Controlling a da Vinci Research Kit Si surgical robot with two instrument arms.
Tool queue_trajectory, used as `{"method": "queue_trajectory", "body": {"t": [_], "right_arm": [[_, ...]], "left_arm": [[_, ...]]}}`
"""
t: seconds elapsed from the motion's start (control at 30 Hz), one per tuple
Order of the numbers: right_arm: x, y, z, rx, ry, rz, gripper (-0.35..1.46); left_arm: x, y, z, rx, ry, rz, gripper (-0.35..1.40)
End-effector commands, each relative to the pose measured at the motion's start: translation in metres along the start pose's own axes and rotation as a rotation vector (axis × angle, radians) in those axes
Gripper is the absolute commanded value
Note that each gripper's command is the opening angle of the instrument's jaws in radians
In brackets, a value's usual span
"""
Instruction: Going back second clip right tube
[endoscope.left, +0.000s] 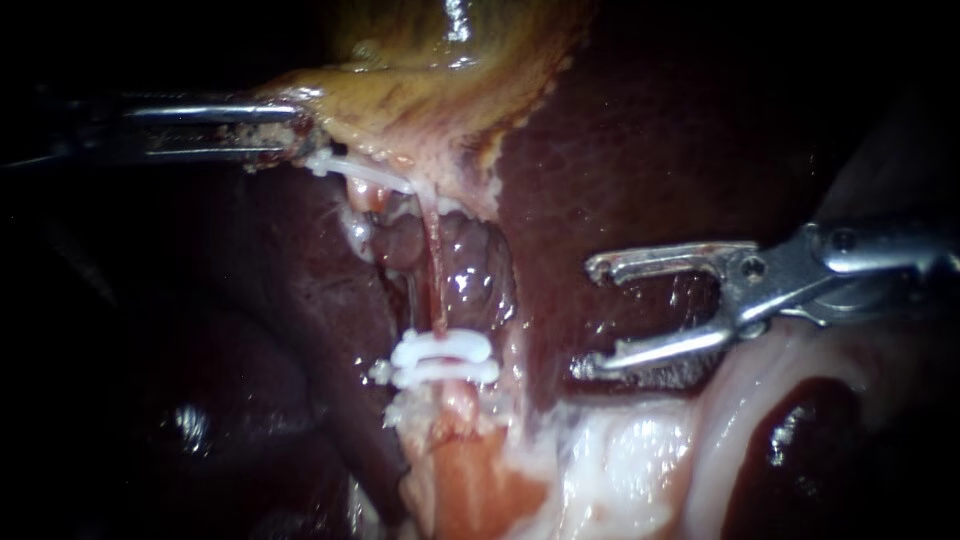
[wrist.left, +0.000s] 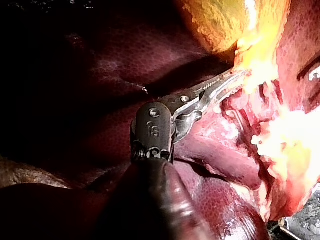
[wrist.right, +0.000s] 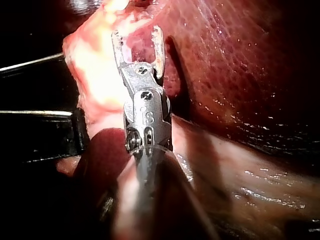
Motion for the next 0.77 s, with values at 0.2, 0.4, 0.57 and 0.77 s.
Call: {"method": "queue_trajectory", "body": {"t": [0.2, 0.4, 0.57, 0.77], "right_arm": [[0.0000, -0.0001, 0.0000, 0.000, -0.001, 0.001, 0.49], [0.0001, -0.0003, 0.0000, 0.001, -0.001, 0.001, 0.49], [0.0001, -0.0003, 0.0000, 0.001, -0.001, 0.001, 0.49], [0.0004, -0.0004, 0.0002, -0.001, -0.001, 0.002, 0.49]], "left_arm": [[-0.0021, -0.0003, 0.0021, -0.007, -0.004, 0.013, -0.35], [-0.0039, -0.0007, 0.0037, -0.018, -0.019, 0.024, -0.35], [-0.0038, -0.0006, 0.0036, -0.018, -0.019, 0.023, -0.35], [-0.0031, -0.0007, 0.0029, -0.025, -0.021, 0.019, -0.35]]}}
